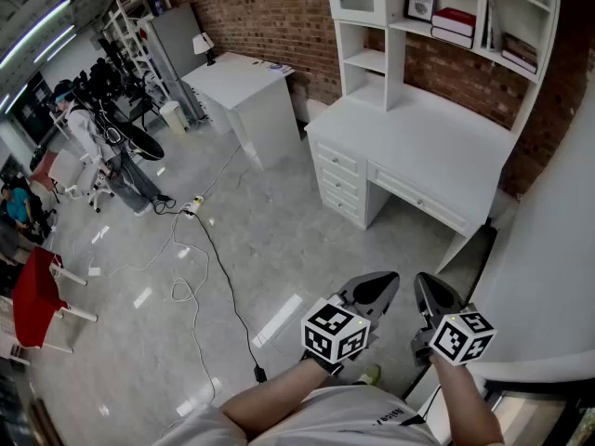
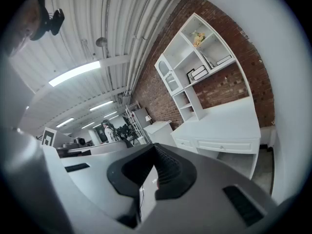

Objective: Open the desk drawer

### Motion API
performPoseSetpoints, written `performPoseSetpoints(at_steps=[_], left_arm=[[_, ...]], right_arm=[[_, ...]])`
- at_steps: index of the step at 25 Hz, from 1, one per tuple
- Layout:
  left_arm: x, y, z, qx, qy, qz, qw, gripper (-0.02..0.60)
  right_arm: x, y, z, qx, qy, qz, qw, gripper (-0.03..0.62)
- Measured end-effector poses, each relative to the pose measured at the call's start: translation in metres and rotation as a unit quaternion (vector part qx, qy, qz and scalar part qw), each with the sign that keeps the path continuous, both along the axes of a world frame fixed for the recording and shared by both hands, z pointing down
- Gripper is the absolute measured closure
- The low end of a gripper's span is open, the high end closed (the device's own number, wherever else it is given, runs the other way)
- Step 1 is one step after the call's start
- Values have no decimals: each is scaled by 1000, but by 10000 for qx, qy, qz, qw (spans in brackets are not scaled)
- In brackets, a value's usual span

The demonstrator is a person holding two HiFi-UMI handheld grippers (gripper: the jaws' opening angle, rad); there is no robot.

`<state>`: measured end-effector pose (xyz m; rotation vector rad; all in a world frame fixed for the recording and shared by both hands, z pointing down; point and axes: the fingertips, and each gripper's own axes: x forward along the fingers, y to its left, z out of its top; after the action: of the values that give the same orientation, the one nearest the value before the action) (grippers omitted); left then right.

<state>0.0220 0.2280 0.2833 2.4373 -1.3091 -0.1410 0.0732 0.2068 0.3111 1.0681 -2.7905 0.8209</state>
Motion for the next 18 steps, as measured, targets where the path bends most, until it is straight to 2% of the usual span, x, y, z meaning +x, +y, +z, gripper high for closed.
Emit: performPoseSetpoints(at_steps=[9, 13, 18], left_arm=[[0, 6, 3, -22, -30, -50, 10000, 569], [-4, 2, 7, -22, -81, -129, 9999, 569], [9, -6, 8, -43, -139, -126, 9998, 569]], right_arm=[[0, 6, -1, 68, -36, -46, 10000, 577], [-3, 1, 0, -58, -384, -160, 9991, 577], [22, -7, -3, -233, -730, -9, 9971, 576]])
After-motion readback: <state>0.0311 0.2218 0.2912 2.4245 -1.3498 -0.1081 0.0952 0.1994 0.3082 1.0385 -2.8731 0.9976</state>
